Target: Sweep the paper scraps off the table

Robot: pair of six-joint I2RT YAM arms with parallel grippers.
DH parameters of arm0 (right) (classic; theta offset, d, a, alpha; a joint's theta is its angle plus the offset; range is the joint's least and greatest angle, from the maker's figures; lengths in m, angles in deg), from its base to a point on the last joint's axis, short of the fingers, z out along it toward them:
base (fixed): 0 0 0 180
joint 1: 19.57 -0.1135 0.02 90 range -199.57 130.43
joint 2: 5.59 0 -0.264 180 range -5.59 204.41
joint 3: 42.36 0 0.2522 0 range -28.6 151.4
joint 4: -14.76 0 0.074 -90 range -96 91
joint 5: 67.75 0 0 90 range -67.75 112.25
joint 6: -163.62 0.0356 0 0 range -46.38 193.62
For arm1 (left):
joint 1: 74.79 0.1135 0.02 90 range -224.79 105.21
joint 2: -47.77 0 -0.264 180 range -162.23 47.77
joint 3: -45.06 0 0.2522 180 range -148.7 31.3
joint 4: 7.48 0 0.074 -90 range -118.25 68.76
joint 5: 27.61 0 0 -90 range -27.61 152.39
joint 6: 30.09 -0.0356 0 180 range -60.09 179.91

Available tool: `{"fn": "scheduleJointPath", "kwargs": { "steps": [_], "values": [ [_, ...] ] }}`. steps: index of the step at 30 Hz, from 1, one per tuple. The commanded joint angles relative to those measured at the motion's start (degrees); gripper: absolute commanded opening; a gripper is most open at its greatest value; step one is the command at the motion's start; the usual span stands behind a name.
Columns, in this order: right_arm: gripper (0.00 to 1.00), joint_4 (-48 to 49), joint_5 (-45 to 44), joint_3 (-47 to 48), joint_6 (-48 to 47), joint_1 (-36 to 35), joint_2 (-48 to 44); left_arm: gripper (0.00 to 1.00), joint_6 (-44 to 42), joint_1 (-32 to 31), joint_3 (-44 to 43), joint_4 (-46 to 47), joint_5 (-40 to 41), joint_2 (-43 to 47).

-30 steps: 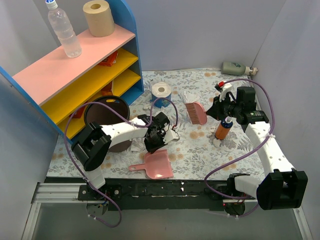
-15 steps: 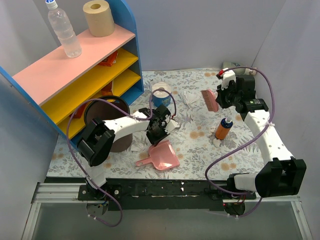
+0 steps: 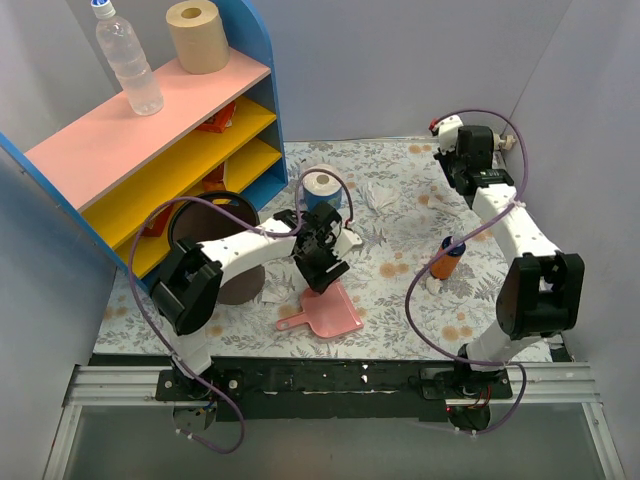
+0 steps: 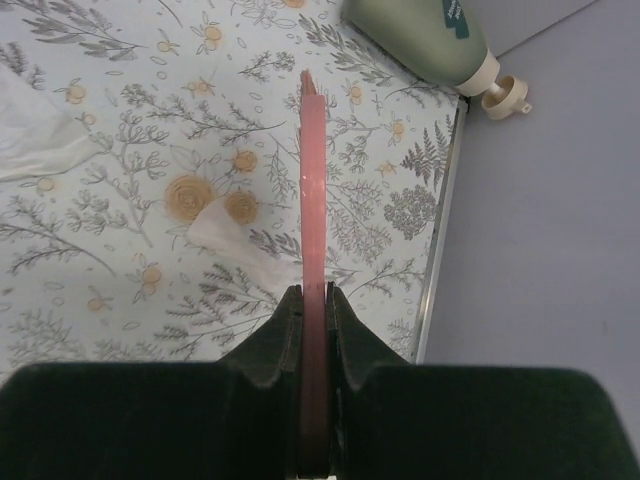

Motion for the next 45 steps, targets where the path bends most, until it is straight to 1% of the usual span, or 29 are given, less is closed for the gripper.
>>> {"fn": "scheduleJointPath", "kwargs": {
  "steps": [1,2,3,6,8,11,12,14,15,16,18,21,24,28,29,32,33,36,38,40,41,45],
  "values": [
    [0.01,6.65,-3.15,5.29,-8.08,-0.20,5.07,0.61,-1.89,0.56,-0.22,-1.96,-5.81,8.80],
    [0.01,7.78,-2.97,5.46,-9.83,-0.20,5.95,0.64,-2.50,0.56,0.57,-2.49,-6.61,9.95],
    [0.01,8.06,-3.23,6.08,-10.37,-0.11,7.78,0.65,-3.29,0.56,1.71,-3.45,-7.31,11.01],
    [0.01,6.66,-2.98,7.49,-10.99,-0.20,11.13,0.66,-5.93,0.47,6.19,-4.51,-6.89,15.75],
    [0.01,6.30,-2.45,7.66,-10.56,-0.20,11.76,0.67,-8.04,0.56,8.13,-5.04,-7.05,19.27],
    [0.01,4.02,1.50,7.31,-7.93,-0.38,12.20,0.73,-9.10,0.56,9.10,-5.05,-8.99,23.74],
    [0.01,3.32,5.16,7.14,-7.14,-0.46,12.11,0.74,-8.84,0.56,9.10,-4.00,-8.82,24.37],
    [0.01,1.12,8.79,6.44,-3.54,-1.08,11.94,0.78,-6.48,0.56,8.84,-3.20,-6.89,24.81],
    [0.01,0.59,13.24,6.09,-1.00,-1.17,11.59,0.82,-5.16,0.56,8.15,-2.24,-6.10,24.90],
    [0.01,-0.28,15.64,5.56,2.42,-1.17,11.41,0.98,-4.28,0.56,7.88,-1.62,-4.78,24.90],
    [0.01,-0.73,20.21,3.54,4.47,-1.60,10.10,0.98,-3.91,0.56,7.61,-0.83,-4.16,25.08],
    [0.01,-2.22,22.50,1.60,7.36,-2.75,7.55,0.98,-3.92,0.56,7.70,-0.13,-2.66,24.90],
    [0.01,-3.98,24.79,0.37,10.27,-2.75,3.69,0.98,-3.04,0.65,7.79,-0.12,-3.45,24.55],
    [0.01,-5.04,25.24,1.33,10.28,-2.75,-2.47,0.98,-2.42,1.00,7.87,0.14,-4.59,24.20],
    [0.01,-5.12,24.81,1.68,9.40,-2.75,-3.70,0.98,-2.33,1.09,7.79,0.14,-4.68,24.11],
    [0.01,-3.90,17.88,2.13,6.07,-2.75,-6.17,0.98,-2.33,1.26,7.35,0.58,-5.47,23.24],
    [0.01,-2.33,13.07,1.87,3.01,-2.75,-6.17,0.98,-2.25,1.26,7.00,0.58,-6.17,22.97],
    [0.01,0.84,3.48,0.20,-1.66,-2.40,-4.34,0.98,-1.89,1.26,6.30,0.84,-6.88,22.09],
    [0.01,2.43,2.04,0.54,-4.92,-1.79,-2.67,0.98,-1.98,1.26,6.38,1.11,-6.18,21.92],
    [0.01,3.83,-0.24,0.98,-6.24,-1.17,-0.03,0.98,-1.72,1.26,6.82,2.68,-3.03,22.18],
    [0.01,4.45,-0.77,1.85,-7.47,-1.08,0.94,0.98,-1.28,1.26,6.99,3.47,1.34,22.27],
    [0.01,4.63,-3.23,3.00,-11.25,-0.73,6.38,0.98,-1.98,1.35,7.61,5.32,7.00,22.09]
  ]
}}
